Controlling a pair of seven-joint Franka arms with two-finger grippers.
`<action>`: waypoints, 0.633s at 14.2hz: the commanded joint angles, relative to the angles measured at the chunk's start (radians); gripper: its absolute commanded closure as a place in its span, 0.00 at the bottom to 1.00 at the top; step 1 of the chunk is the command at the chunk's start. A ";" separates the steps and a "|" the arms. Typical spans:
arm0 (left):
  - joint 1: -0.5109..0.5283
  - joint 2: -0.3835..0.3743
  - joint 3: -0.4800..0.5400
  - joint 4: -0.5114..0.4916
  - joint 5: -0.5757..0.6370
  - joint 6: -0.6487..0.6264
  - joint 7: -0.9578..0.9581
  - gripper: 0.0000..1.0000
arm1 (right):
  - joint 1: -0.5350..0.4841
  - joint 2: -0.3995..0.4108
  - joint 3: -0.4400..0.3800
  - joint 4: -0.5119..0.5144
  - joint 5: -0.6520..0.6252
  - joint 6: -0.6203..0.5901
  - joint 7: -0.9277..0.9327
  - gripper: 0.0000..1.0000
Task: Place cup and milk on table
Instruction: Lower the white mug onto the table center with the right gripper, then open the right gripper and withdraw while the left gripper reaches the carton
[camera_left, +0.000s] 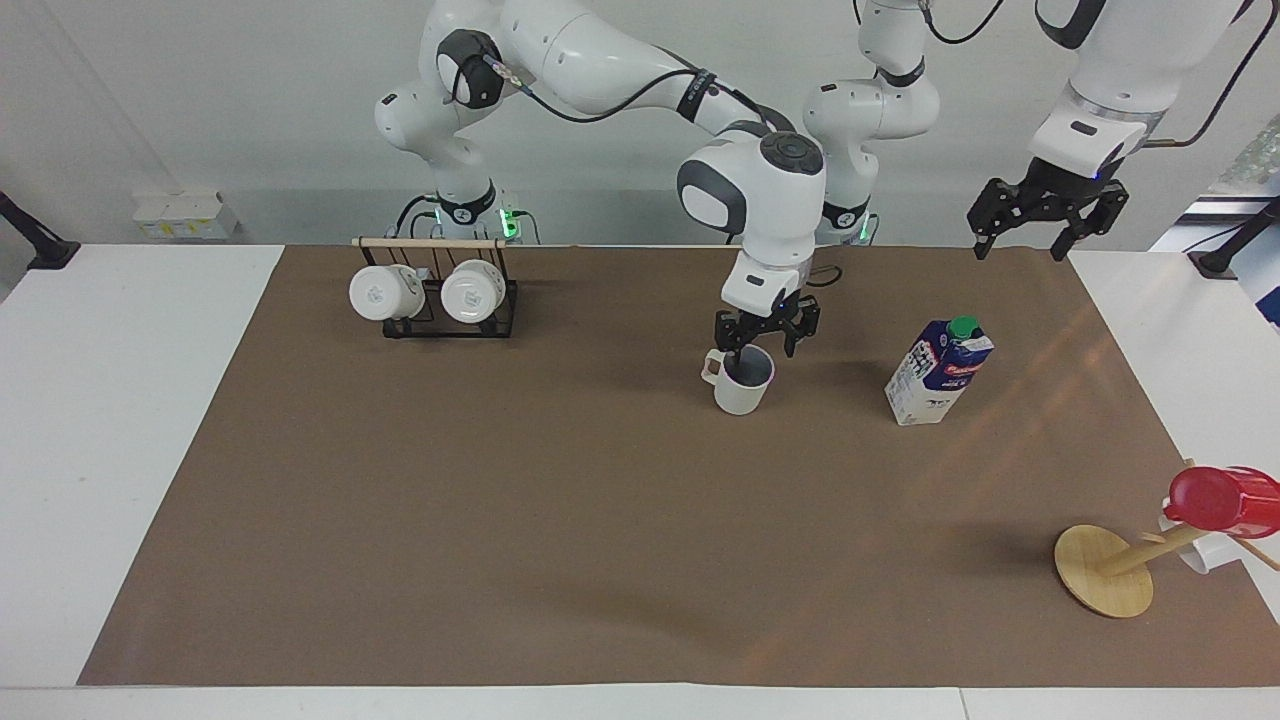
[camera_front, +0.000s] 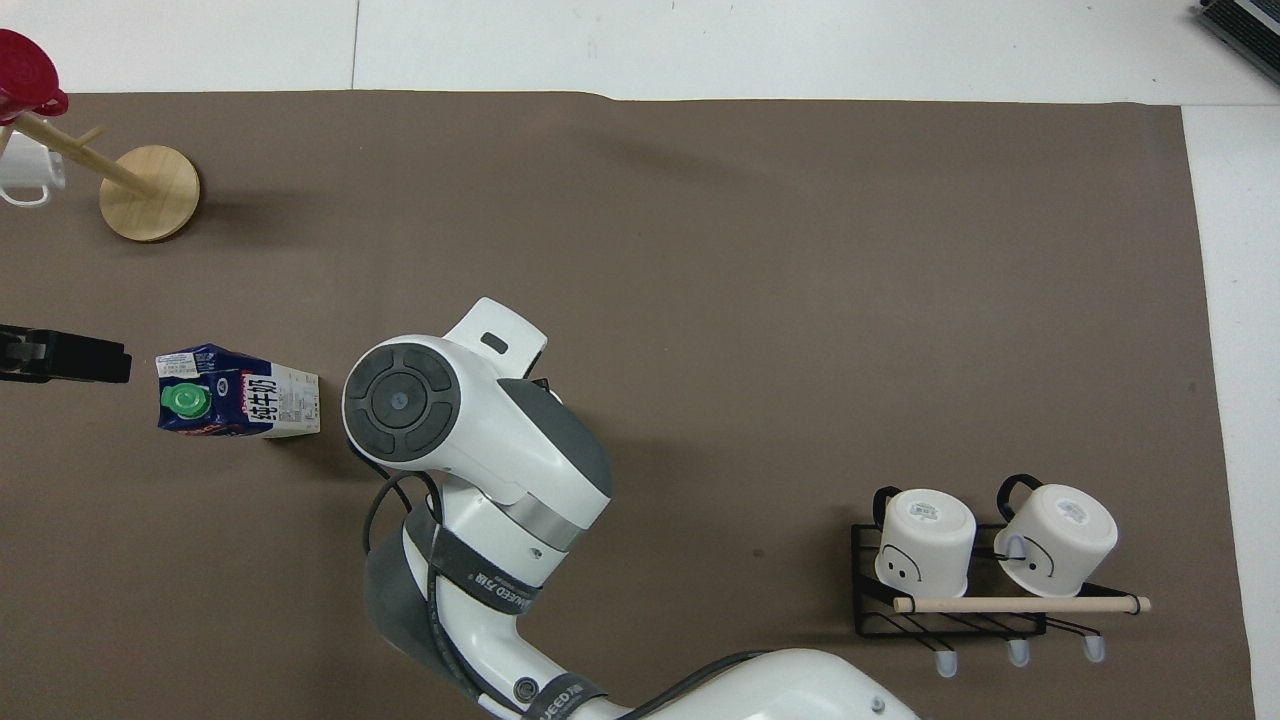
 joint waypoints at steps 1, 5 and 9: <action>-0.010 -0.002 0.005 0.017 0.022 -0.025 -0.002 0.00 | -0.054 -0.101 0.009 -0.045 0.004 -0.020 0.005 0.00; -0.010 -0.002 0.005 0.017 0.022 -0.025 -0.002 0.00 | -0.189 -0.329 0.009 -0.229 0.067 -0.043 -0.091 0.00; -0.011 -0.006 0.005 0.017 0.022 -0.045 -0.002 0.00 | -0.390 -0.466 0.008 -0.238 0.096 -0.186 -0.115 0.00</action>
